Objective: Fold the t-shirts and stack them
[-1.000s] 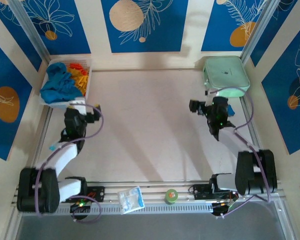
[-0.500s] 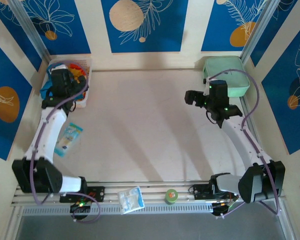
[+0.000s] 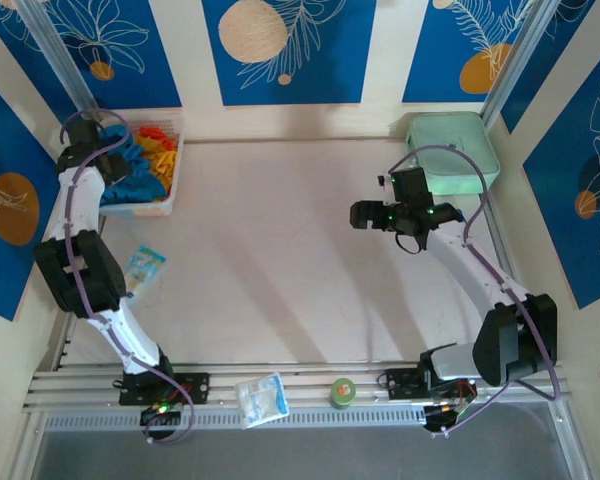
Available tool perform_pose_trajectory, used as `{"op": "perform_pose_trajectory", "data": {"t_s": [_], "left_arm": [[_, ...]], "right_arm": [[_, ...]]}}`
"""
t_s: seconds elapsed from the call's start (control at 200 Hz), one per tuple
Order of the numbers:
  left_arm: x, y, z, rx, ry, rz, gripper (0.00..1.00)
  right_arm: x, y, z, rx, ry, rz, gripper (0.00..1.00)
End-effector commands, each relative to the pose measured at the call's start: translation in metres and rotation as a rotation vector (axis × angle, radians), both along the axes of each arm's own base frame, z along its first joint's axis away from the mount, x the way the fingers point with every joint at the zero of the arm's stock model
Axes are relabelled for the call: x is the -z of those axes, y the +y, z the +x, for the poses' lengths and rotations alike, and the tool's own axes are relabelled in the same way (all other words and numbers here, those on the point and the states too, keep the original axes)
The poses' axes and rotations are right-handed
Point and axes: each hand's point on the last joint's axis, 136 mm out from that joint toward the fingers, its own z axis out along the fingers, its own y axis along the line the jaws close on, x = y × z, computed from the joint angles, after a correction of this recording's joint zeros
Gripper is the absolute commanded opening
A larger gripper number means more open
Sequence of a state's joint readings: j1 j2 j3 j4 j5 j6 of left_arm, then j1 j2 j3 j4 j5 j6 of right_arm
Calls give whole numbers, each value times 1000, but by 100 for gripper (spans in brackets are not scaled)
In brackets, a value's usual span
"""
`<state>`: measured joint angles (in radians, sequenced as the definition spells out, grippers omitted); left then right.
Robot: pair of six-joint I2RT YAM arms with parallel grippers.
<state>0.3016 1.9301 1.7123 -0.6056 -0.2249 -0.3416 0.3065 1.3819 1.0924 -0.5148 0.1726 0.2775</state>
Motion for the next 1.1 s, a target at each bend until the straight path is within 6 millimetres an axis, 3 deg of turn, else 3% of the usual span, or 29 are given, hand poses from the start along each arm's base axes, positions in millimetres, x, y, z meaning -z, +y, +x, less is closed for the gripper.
{"op": "perform_pose_trajectory", "data": {"t_s": [0.0,0.135,0.23,0.275,0.365,0.45,0.575,0.76,0.936,1.096], "left_arm": [[8,5,21,47,-25,9,90],[23,11,30,50,-16,23,87],[29,14,34,61,-13,27,74],[31,14,36,65,-12,25,61],[33,12,38,75,-8,13,23],[26,9,36,73,-24,2,0],[-7,5,30,72,-75,7,0],[-93,-22,15,152,-187,5,0],[-168,-84,-14,301,-292,-28,0],[-201,-162,-42,474,-316,-30,0]], "right_arm": [[-5,12,2,-31,0,-6,96],[-1,22,1,-45,8,-39,95],[-1,28,0,-53,13,-50,91],[-3,31,-1,-61,14,-52,89],[-7,36,-4,-76,12,-56,81],[-13,37,-7,-80,1,-64,76],[-23,37,-13,-80,-23,-63,73],[-40,31,-22,-63,-77,-34,69],[-53,21,-28,-23,-114,10,69],[-60,12,-33,12,-125,47,69]]}}
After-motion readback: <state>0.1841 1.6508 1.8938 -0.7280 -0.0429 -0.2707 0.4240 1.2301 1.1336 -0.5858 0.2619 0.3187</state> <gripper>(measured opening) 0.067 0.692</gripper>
